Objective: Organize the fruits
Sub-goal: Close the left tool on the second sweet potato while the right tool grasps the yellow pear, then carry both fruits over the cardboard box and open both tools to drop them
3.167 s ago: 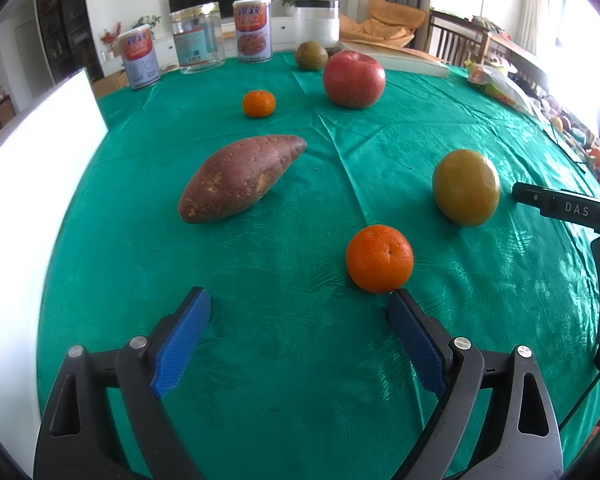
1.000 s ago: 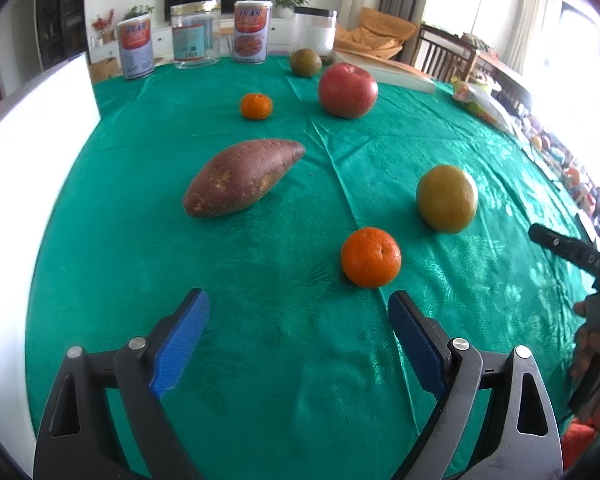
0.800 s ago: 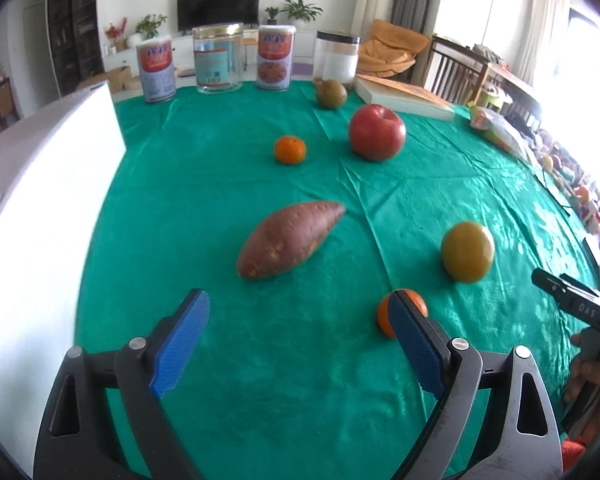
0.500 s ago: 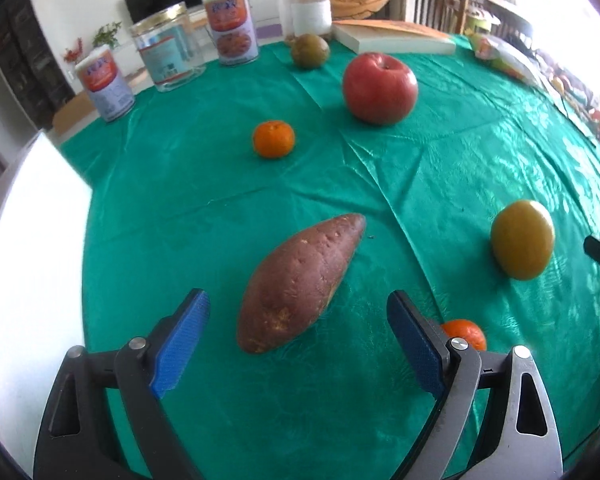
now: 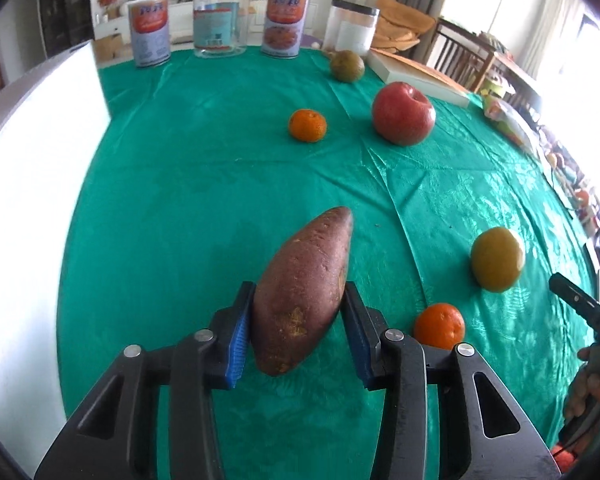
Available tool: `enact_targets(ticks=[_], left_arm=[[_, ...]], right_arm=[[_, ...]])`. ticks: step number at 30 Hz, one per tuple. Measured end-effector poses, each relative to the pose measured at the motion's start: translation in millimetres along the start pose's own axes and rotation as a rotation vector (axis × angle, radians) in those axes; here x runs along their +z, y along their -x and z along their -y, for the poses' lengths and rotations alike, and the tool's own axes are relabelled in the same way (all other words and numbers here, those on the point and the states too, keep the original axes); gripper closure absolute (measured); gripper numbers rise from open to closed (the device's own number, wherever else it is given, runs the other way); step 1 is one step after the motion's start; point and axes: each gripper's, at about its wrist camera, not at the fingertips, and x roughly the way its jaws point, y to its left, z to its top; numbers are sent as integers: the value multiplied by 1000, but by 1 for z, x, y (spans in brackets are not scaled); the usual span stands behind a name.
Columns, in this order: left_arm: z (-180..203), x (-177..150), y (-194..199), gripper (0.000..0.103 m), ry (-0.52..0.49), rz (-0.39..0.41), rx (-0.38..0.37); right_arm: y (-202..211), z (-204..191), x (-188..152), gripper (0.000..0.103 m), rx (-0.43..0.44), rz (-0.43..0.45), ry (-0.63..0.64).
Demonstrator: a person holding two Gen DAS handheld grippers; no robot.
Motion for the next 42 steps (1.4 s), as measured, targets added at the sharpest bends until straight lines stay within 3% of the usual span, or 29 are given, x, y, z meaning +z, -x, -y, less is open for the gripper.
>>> enact_targets(ticks=[2, 4, 7, 9, 10, 13, 17, 22, 27, 29, 33, 36, 42], left_arm=[[-3, -10, 13, 60, 31, 17, -19], [-5, -16, 27, 60, 53, 36, -44], [-6, -20, 53, 60, 72, 76, -77], [-9, -23, 72, 60, 80, 101, -104], [-9, -24, 81, 60, 80, 109, -116], [-13, -31, 110, 60, 84, 124, -168], [-28, -46, 160, 60, 133, 131, -326], [-62, -58, 242, 60, 176, 226, -403], [-126, -69, 297, 60, 276, 325, -300], [-151, -77, 302, 60, 303, 329, -198], [-197, -96, 282, 60, 353, 248, 21], [-221, -110, 253, 60, 367, 161, 155], [-239, -130, 211, 60, 386, 53, 232]], right_arm=[[-8, -19, 8, 20, 127, -41, -35], [-20, -44, 16, 21, 164, -69, -24], [-46, -73, 24, 25, 130, -142, 8], [-63, -83, 24, 48, 84, -216, 8], [-67, -85, 23, 51, 62, -223, 6], [-63, -90, 21, 52, 20, -211, 9], [-29, -99, 19, 52, 23, -142, 44], [30, -158, 15, 52, 120, -102, 180], [58, -266, -13, 52, 324, -132, 373], [61, -310, -33, 52, 407, -171, 452], [58, -390, -88, 52, 530, -269, 624], [43, -430, -133, 52, 537, -349, 757], [5, -457, -184, 52, 454, -495, 883]])
